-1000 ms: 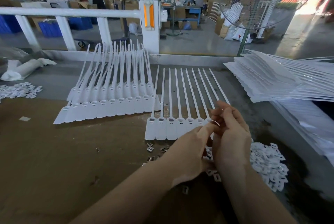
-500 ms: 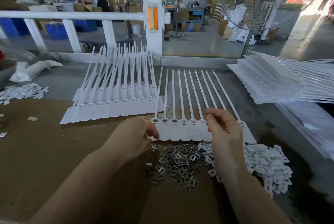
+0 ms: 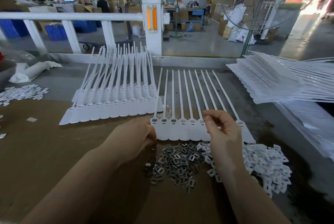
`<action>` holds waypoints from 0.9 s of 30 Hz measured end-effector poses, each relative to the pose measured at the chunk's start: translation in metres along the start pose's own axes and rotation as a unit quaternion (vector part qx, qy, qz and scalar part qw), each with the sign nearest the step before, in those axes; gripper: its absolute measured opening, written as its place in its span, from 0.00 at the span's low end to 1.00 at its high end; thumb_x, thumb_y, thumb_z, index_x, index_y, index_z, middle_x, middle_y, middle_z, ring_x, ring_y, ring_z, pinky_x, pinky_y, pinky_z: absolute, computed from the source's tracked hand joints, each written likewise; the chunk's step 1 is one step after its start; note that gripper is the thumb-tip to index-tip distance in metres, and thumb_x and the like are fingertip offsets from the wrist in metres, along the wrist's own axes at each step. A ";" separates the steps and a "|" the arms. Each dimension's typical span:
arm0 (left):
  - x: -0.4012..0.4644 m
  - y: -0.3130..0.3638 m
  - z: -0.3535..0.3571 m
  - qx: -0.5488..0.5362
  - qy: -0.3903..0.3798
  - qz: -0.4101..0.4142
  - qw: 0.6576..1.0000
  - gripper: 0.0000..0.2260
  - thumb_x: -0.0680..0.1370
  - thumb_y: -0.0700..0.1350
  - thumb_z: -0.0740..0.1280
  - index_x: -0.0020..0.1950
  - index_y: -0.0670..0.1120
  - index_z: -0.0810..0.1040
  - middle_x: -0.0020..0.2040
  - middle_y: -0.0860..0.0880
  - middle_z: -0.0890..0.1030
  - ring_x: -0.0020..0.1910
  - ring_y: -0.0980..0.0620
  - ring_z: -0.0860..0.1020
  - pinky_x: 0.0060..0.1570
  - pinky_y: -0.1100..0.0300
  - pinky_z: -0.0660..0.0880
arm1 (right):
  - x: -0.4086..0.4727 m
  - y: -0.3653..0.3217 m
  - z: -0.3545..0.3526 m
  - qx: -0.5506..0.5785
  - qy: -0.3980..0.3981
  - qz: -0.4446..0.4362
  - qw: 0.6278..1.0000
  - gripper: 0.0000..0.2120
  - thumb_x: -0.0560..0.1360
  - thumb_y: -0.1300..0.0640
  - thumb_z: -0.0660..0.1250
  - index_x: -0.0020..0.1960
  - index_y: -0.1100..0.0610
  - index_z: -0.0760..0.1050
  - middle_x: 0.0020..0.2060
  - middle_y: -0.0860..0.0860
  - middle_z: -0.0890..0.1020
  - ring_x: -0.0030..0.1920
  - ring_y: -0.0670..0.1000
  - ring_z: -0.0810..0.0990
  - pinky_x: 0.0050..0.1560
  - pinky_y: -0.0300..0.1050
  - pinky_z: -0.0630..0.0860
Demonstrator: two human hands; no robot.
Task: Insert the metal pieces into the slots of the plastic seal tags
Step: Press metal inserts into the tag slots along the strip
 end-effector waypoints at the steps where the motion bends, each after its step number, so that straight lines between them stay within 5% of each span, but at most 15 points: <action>1: 0.000 0.000 -0.001 -0.024 0.013 0.006 1.000 0.07 0.79 0.47 0.64 0.53 0.54 0.81 0.45 0.61 0.72 0.46 0.58 0.73 0.53 0.60 0.73 | 0.000 0.000 0.000 -0.004 -0.002 -0.005 1.000 0.10 0.76 0.61 0.64 0.43 0.47 0.78 0.38 0.39 0.80 0.41 0.37 0.75 0.38 0.25 0.69; 5: 0.008 0.003 -0.010 -0.170 0.064 -0.002 0.983 0.08 0.77 0.44 0.67 0.42 0.57 0.77 0.39 0.64 0.76 0.40 0.64 0.75 0.41 0.73 0.68 | -0.002 -0.001 0.002 -0.073 -0.014 -0.042 0.996 0.09 0.77 0.61 0.63 0.45 0.49 0.78 0.39 0.41 0.80 0.41 0.41 0.76 0.40 0.28 0.69; 8: 0.022 0.007 -0.014 -0.235 0.088 -0.014 0.968 0.05 0.77 0.43 0.68 0.45 0.53 0.81 0.39 0.61 0.79 0.42 0.63 0.77 0.42 0.73 0.69 | -0.004 0.001 0.009 -0.199 -0.050 -0.082 0.975 0.07 0.77 0.62 0.63 0.49 0.54 0.78 0.42 0.45 0.79 0.44 0.44 0.75 0.47 0.36 0.69; 13: 0.055 0.018 -0.012 -0.209 0.065 -0.026 0.975 0.08 0.79 0.39 0.63 0.53 0.44 0.82 0.46 0.51 0.81 0.47 0.54 0.76 0.48 0.64 0.68 | -0.009 0.001 0.015 -0.290 -0.077 -0.123 0.946 0.06 0.76 0.63 0.63 0.49 0.56 0.78 0.44 0.46 0.80 0.45 0.44 0.73 0.53 0.47 0.71; 27: 0.094 0.039 -0.008 -0.127 -0.003 -0.030 0.991 0.08 0.78 0.41 0.65 0.53 0.42 0.83 0.49 0.45 0.83 0.47 0.47 0.80 0.51 0.55 0.77 | -0.011 0.000 0.018 -0.300 -0.080 -0.170 0.935 0.05 0.73 0.67 0.66 0.45 0.59 0.79 0.39 0.50 0.80 0.40 0.50 0.77 0.45 0.47 0.75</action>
Point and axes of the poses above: each hand's wrist, its own x-axis towards the middle knuckle, its own z-axis out of the palm, y = z × x, the point moved 5 cm from there along x, towards the middle knuckle
